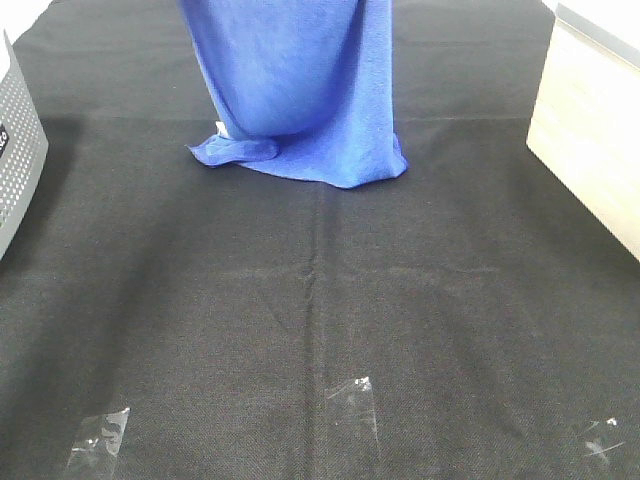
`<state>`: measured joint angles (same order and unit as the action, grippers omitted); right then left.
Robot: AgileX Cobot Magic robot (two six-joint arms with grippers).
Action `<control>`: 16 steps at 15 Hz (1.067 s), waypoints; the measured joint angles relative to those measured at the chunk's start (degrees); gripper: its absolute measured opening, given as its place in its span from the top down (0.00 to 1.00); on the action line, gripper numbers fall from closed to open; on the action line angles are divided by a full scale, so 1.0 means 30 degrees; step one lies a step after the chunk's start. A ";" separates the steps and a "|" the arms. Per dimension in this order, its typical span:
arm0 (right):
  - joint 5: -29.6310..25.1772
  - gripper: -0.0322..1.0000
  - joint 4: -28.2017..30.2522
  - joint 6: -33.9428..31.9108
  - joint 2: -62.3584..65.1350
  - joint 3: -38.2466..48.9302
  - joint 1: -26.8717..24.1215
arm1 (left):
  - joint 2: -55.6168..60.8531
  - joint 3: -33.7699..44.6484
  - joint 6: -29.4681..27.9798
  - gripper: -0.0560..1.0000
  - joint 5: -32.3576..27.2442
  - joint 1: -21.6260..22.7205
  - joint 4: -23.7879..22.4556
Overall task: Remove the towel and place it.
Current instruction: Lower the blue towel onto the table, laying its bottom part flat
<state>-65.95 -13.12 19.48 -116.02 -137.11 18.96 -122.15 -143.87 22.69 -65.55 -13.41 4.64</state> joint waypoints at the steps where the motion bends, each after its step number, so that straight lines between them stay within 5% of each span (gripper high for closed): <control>1: -0.0573 0.96 -0.0019 -0.0286 0.0191 0.0000 0.0000 | 0.0057 0.0000 -0.0306 0.95 -0.0974 0.0000 0.0000; 6: -0.1318 0.96 -0.0535 -0.1031 0.0267 0.0000 0.0000 | 0.0477 0.0707 -0.2426 0.95 -0.1375 0.0000 0.0917; 16: -0.1337 0.96 -0.2139 -0.2693 0.3877 0.6685 0.0000 | 0.7983 1.1421 -0.2979 0.95 -0.1413 -0.0019 0.0115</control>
<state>-69.96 -19.54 11.40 -104.39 -117.06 18.96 -98.20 -109.61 13.75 -69.79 -13.46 4.98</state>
